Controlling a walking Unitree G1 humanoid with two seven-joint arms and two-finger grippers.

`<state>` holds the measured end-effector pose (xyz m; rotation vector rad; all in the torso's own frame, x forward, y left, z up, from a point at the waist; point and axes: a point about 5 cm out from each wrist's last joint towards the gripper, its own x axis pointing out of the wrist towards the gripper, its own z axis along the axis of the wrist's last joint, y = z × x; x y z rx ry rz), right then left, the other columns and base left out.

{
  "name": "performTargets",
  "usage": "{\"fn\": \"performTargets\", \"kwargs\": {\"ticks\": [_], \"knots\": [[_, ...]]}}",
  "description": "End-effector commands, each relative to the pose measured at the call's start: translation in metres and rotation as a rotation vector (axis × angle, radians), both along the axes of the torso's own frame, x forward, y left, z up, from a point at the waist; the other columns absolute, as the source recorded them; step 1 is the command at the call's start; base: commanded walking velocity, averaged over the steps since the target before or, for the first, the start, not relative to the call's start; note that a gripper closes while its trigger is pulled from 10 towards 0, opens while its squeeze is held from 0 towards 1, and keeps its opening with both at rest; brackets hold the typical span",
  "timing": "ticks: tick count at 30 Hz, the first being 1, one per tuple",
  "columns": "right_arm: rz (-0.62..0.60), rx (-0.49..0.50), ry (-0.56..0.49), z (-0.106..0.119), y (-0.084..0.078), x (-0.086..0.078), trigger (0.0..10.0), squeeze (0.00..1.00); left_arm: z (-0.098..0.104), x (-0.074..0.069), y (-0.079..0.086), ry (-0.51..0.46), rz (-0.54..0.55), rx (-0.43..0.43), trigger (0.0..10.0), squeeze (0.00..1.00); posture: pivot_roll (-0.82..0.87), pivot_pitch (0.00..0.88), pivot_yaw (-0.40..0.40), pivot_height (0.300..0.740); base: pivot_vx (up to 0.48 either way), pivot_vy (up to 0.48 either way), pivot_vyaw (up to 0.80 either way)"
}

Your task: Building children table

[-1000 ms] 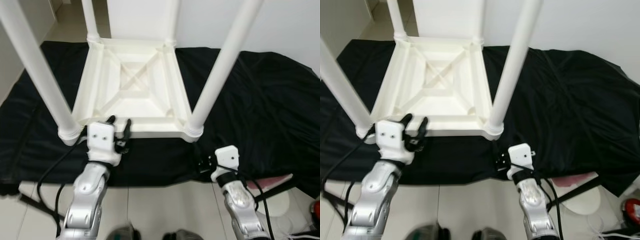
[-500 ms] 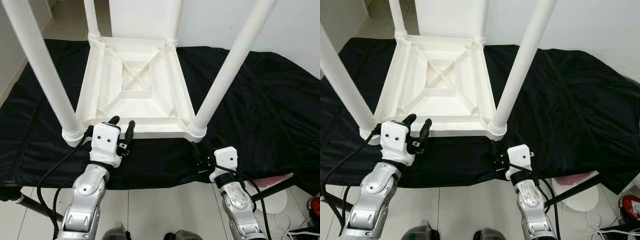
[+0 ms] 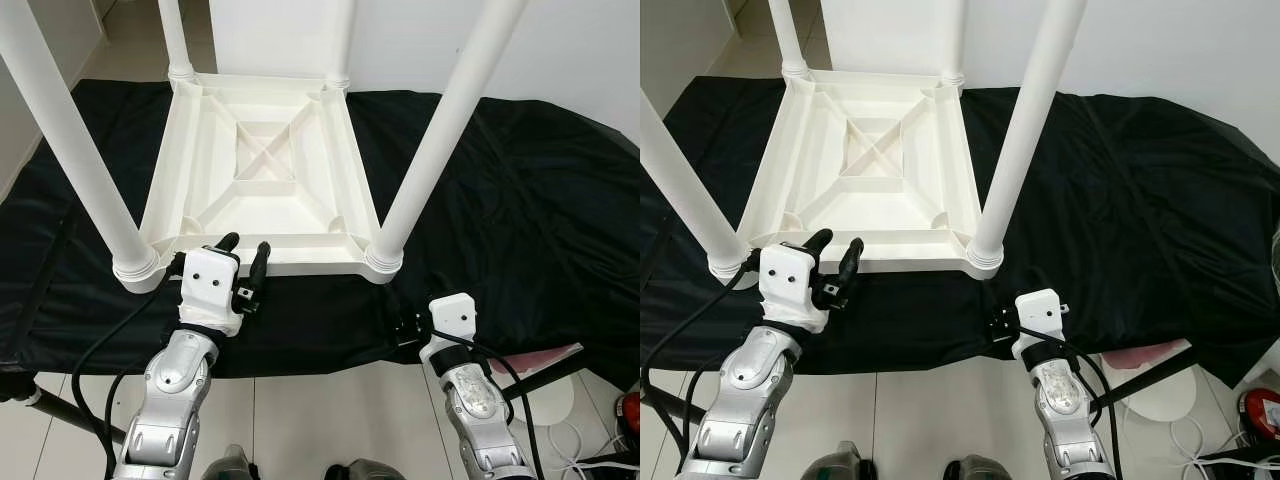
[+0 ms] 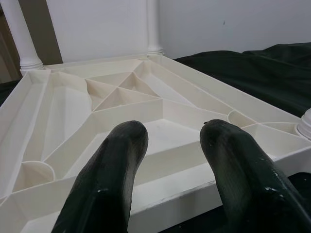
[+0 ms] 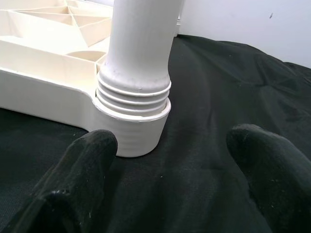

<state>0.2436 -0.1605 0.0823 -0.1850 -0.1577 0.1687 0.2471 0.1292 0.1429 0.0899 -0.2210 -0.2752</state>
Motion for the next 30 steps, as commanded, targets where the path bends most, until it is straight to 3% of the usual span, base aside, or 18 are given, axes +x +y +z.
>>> {"fn": "performTargets", "kwargs": {"ticks": [1,6,16,19,30], "knots": [[-0.004,-0.011,0.009,-0.0018,-0.0028,0.0002,10.0,0.0,-0.0007,0.001,-0.0009,0.0,0.007,0.004,10.0,0.0,0.08,0.015,-0.053,0.74,0.0,0.0,0.0],[-0.005,-0.012,0.008,-0.0014,-0.0035,0.0008,10.0,0.0,-0.0007,0.0018,-0.0007,-0.003,0.009,0.037,10.0,0.0,0.08,0.014,-0.052,0.74,0.0,0.0,0.0],[-0.003,-0.011,0.007,-0.0016,-0.0019,0.0013,10.0,0.0,0.0007,0.0018,0.0,-0.015,0.012,0.019,10.0,0.0,0.08,0.013,-0.052,0.74,0.0,-0.402,0.0],[-0.001,-0.011,0.007,-0.0016,-0.002,0.0008,10.0,0.0,-0.0009,0.0018,-0.0003,0.0,0.015,-0.014,10.0,0.0,0.08,0.013,-0.053,0.74,0.0,0.0,0.0],[-0.001,-0.013,0.008,-0.0018,-0.002,0.0016,10.0,0.0,-0.0006,0.0031,-0.0002,-0.005,0.025,-0.004,10.0,0.0,0.08,0.011,-0.054,0.74,0.0,0.0,0.0]]}}
